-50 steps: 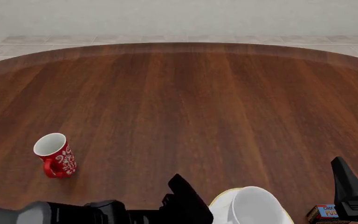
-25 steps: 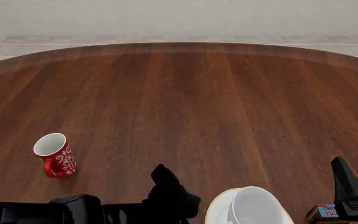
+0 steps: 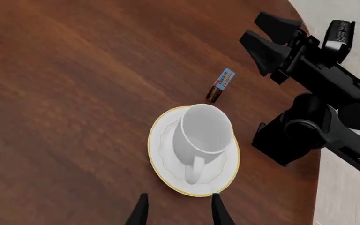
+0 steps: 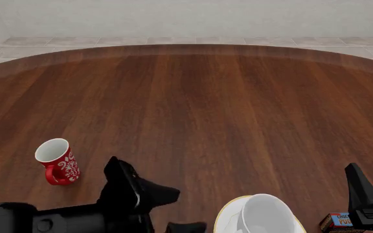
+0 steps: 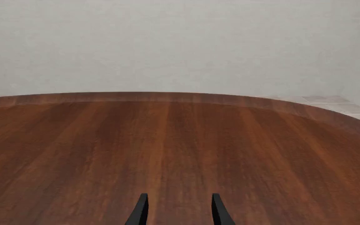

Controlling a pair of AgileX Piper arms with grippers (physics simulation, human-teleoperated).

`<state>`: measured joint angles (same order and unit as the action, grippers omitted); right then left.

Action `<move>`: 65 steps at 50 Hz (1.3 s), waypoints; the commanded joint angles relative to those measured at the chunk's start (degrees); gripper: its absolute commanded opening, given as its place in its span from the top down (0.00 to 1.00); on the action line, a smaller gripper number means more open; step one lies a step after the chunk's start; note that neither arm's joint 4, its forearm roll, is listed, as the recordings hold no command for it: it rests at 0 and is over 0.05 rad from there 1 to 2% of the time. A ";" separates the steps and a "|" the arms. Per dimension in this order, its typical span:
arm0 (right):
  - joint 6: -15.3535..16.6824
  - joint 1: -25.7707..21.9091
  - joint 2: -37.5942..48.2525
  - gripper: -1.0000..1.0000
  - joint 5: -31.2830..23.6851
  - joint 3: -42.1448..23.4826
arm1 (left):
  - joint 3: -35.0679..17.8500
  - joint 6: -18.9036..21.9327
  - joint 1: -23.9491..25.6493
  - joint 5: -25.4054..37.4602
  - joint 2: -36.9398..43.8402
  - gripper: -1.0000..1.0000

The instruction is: Put the white mug on the plate.

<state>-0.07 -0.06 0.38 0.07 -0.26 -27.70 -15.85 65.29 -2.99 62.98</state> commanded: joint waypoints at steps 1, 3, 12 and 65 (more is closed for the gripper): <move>0.09 0.08 0.07 0.00 0.09 0.04 | 3.19 -0.51 -1.62 1.78 -10.17 0.00; 0.10 0.06 0.06 0.00 0.09 0.04 | 3.54 -0.43 -1.79 2.17 -12.14 0.00; 0.40 0.41 1.15 0.00 1.04 -0.17 | 4.58 -0.64 -3.07 4.68 -17.84 0.00; -10.10 1.31 -0.38 0.00 9.81 -6.86 | 11.96 -0.75 -14.02 26.24 -57.46 0.00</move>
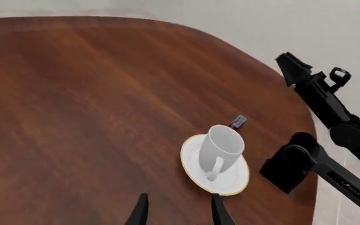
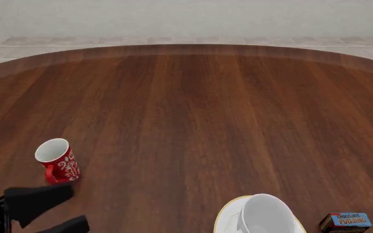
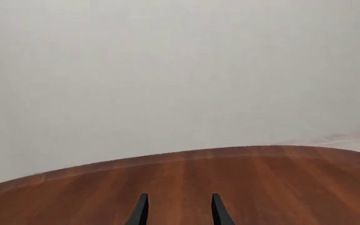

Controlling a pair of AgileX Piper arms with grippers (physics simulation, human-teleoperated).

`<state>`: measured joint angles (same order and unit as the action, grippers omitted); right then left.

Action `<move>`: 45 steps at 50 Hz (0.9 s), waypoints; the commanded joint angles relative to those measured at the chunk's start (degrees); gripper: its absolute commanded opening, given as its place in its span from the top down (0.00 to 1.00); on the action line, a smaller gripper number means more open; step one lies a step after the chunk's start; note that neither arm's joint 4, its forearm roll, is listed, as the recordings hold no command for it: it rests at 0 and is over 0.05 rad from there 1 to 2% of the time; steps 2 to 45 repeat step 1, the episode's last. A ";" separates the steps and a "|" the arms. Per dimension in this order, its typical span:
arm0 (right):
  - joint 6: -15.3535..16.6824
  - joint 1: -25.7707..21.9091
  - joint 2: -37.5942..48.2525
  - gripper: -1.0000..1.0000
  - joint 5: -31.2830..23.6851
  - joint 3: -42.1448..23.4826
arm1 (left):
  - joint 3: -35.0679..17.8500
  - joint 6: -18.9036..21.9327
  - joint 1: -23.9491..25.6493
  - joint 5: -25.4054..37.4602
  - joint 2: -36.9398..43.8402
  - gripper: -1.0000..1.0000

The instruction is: Put the white mug on the plate.

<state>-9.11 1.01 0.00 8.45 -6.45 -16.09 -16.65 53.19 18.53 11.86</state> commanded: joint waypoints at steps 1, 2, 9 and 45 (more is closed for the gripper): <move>-1.18 0.25 0.01 0.00 1.36 -0.68 | 0.32 -0.10 -1.97 4.89 -6.39 0.00; -1.18 0.25 0.01 0.00 1.36 -0.68 | 0.32 -0.10 -1.97 4.89 -6.39 0.00; -1.18 0.25 0.01 0.00 1.36 -0.68 | 0.32 -0.10 -1.97 4.89 -6.39 0.00; -1.18 0.25 0.01 0.00 1.36 -0.68 | 0.32 -0.10 -1.97 4.89 -6.39 0.00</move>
